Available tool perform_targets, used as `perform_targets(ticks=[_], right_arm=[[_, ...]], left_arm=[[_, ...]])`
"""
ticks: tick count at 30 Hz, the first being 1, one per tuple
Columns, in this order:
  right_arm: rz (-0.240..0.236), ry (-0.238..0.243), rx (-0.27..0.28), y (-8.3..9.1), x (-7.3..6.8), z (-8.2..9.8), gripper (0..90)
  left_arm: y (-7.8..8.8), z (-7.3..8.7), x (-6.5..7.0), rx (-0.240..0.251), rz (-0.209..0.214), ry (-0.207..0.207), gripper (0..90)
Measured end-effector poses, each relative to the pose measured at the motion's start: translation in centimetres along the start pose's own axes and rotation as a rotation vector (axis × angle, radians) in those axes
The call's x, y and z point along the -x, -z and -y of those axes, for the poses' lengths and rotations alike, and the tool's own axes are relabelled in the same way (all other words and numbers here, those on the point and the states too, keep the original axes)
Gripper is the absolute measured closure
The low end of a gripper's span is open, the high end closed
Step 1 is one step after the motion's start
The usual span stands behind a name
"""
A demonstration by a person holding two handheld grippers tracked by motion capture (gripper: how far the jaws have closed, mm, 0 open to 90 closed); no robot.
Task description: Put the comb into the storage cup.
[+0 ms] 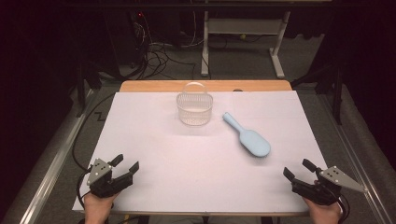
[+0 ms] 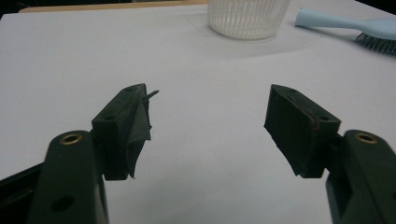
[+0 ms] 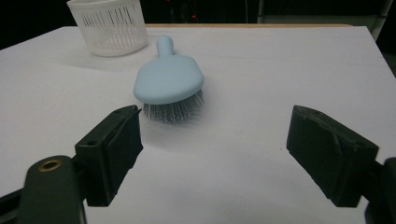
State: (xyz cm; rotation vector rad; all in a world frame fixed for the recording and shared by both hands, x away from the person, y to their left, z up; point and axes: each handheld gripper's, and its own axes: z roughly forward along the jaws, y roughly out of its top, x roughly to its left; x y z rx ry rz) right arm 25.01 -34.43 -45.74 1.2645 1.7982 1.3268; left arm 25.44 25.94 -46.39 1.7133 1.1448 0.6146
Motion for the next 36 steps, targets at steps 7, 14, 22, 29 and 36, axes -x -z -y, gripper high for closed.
perform_targets(ticks=[7, 14, 22, 29, 36], right_arm=[[-0.002, -0.002, 0.001, 0.02, 0.05, 0.02, 19.4], [-0.004, -0.006, 0.001, 0.07, 0.01, 0.04, 19.8], [-0.003, -0.005, 0.007, 0.12, 0.01, 0.03, 20.1], [-0.001, 0.013, 0.008, 0.12, -0.14, 0.0, 20.1], [-0.002, 0.008, 0.012, 0.12, -0.14, -0.02, 20.1]], left_arm=[[-0.01, 0.02, 0.0, 0.0, 0.0, 0.0, 31.7], [0.0, 0.0, 0.03, 0.001, 0.002, -0.002, 31.9], [0.02, 0.0, 0.02, 0.001, 0.002, -0.001, 31.9], [0.01, -0.01, 0.02, 0.0, 0.001, 0.0, 31.6], [-0.03, -0.01, 0.04, -0.001, 0.002, -0.003, 31.6]])
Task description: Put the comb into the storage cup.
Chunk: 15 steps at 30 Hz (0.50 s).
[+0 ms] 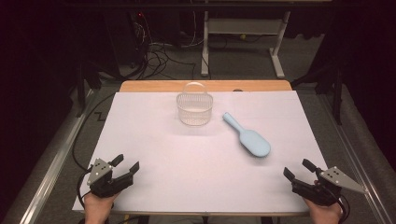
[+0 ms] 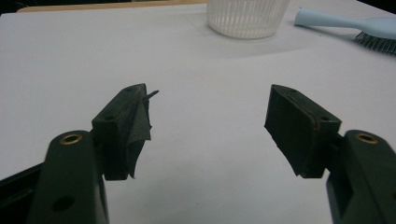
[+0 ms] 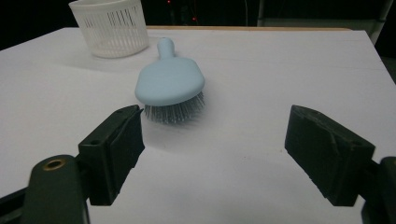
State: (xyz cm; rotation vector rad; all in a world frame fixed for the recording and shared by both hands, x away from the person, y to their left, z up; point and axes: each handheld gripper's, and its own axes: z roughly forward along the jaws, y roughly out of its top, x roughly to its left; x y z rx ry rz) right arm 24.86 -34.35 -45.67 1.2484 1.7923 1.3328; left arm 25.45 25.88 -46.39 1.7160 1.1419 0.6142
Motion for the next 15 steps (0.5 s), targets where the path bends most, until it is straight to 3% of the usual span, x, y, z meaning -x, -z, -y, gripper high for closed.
perform_targets(ticks=[15], right_arm=[[-0.009, -0.004, 0.014, -0.23, -0.14, -0.33, 20.6]], left_arm=[[-0.09, 0.01, -0.06, -0.004, 0.007, 0.003, 31.0]])
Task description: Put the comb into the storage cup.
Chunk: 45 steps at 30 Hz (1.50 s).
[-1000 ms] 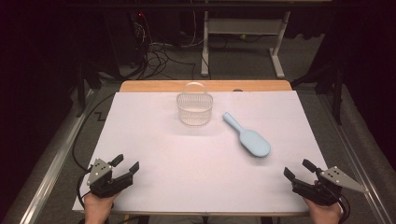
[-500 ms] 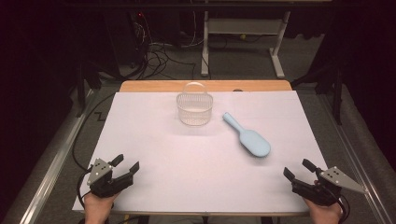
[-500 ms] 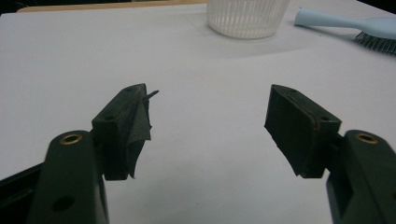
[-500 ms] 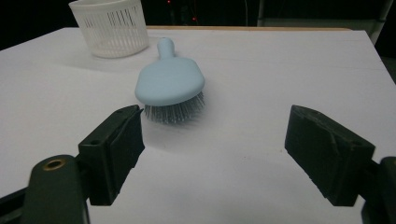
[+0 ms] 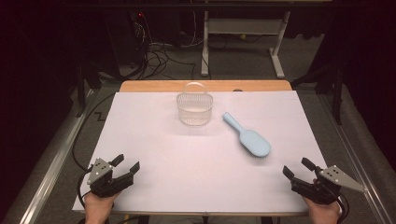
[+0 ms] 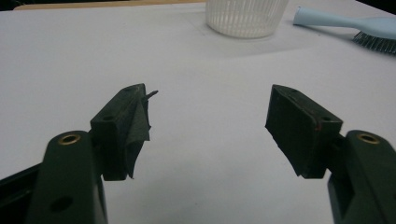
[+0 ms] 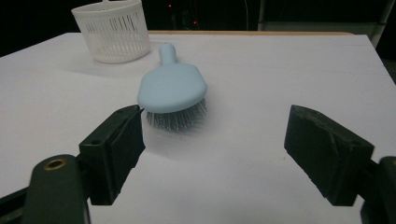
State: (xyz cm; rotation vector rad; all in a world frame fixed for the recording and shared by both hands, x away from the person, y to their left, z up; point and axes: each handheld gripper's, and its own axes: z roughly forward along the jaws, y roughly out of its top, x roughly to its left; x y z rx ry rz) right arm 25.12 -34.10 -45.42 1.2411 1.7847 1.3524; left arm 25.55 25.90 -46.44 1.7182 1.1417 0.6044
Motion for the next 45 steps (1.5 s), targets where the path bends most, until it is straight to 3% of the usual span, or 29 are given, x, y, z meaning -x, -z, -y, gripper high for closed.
perform_targets(ticks=[45], right_arm=[[-0.055, 0.011, 0.008, -1.2, -1.2, -0.5, 23.5]], left_arm=[[-0.2, 0.0, 0.1, -0.001, 0.0, -0.005, 32.0]])
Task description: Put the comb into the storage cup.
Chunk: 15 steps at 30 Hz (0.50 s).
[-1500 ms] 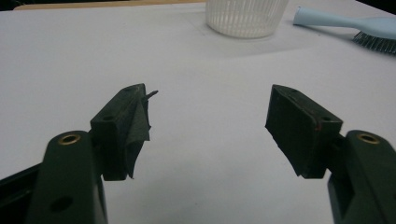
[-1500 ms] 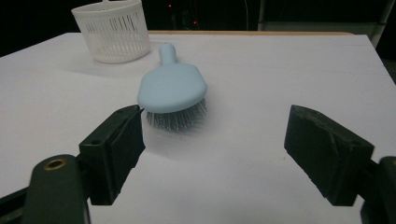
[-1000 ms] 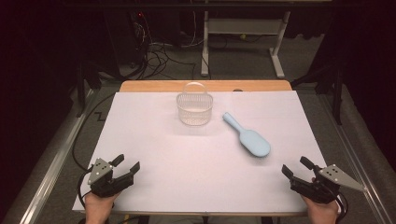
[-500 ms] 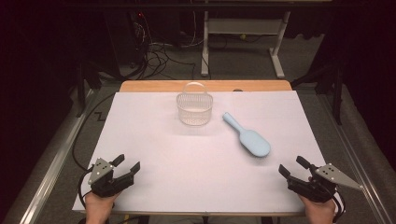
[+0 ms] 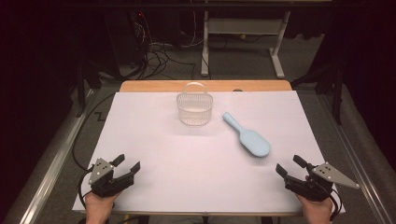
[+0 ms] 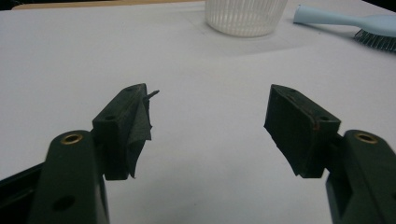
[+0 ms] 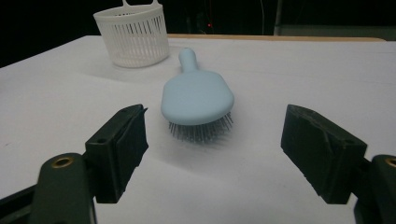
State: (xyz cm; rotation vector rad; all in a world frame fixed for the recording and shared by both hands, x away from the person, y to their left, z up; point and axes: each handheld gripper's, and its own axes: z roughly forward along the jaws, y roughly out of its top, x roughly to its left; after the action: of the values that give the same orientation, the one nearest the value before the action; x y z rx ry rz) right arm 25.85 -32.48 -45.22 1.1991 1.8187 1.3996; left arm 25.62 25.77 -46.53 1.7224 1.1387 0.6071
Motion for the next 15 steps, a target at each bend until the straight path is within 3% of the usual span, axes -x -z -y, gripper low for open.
perform_targets(ticks=[15], right_arm=[[-0.028, 0.012, 0.005, -0.69, -0.61, -0.24, 25.2]], left_arm=[[-0.01, 0.0, 0.03, 0.0, 0.001, -0.001, 32.1]])
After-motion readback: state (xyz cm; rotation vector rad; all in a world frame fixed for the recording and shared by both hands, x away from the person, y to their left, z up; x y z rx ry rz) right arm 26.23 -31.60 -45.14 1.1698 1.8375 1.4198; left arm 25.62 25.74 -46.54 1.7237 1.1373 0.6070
